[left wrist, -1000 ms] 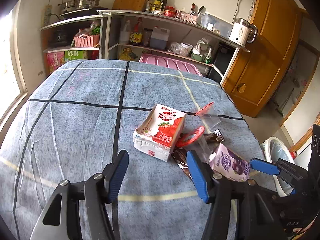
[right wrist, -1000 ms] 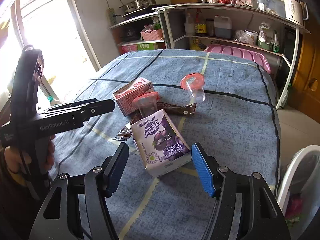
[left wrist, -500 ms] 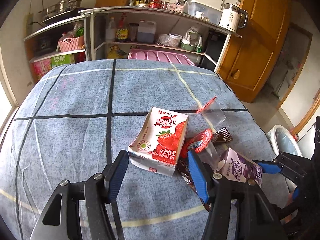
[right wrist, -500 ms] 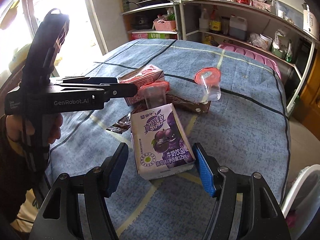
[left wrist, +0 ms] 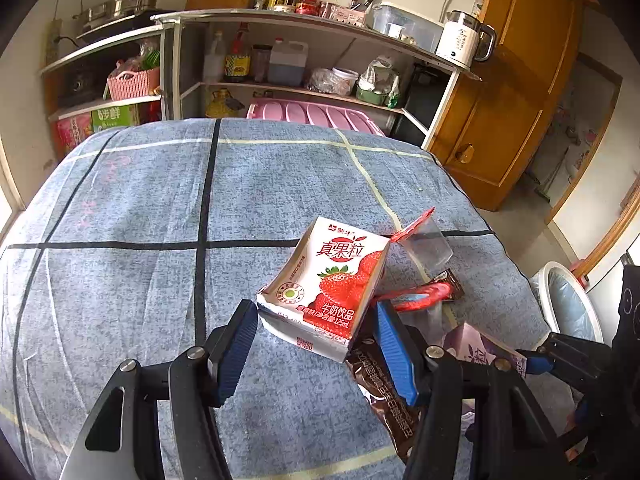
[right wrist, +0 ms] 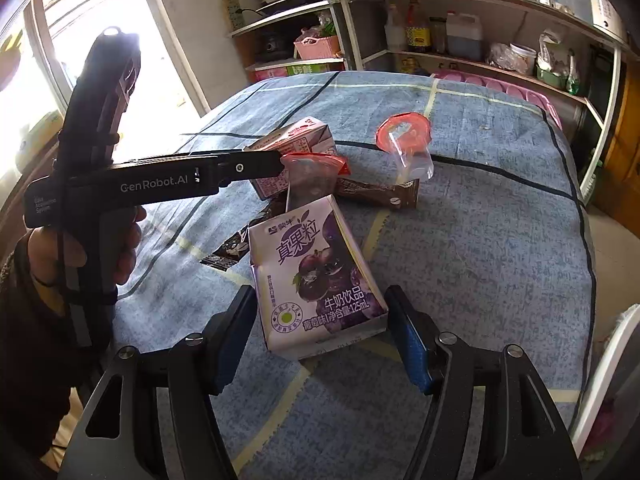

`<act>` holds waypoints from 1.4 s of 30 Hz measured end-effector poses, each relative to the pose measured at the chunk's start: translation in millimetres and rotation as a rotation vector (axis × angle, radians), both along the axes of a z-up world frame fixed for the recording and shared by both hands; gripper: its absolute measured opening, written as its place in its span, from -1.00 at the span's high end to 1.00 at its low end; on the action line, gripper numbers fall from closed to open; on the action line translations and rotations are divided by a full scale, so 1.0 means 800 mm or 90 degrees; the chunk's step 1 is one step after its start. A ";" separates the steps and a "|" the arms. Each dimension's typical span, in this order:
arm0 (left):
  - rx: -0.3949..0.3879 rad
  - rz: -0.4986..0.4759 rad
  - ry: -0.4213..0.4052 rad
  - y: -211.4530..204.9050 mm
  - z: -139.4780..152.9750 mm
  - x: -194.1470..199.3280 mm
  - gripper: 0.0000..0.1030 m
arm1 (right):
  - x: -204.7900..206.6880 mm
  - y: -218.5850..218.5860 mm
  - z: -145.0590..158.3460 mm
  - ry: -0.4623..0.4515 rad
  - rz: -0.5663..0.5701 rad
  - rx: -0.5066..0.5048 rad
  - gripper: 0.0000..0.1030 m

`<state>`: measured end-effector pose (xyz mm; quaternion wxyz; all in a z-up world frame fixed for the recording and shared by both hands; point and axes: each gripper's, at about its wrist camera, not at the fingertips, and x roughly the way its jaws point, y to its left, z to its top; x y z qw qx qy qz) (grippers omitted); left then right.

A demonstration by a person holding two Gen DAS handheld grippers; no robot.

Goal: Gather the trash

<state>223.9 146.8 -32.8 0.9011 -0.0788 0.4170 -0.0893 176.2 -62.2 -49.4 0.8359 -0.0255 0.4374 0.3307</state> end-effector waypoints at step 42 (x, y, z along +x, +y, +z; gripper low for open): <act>-0.039 0.039 -0.068 -0.005 0.051 -0.093 -0.06 | -0.050 -0.096 0.033 -0.031 -0.140 0.127 -0.24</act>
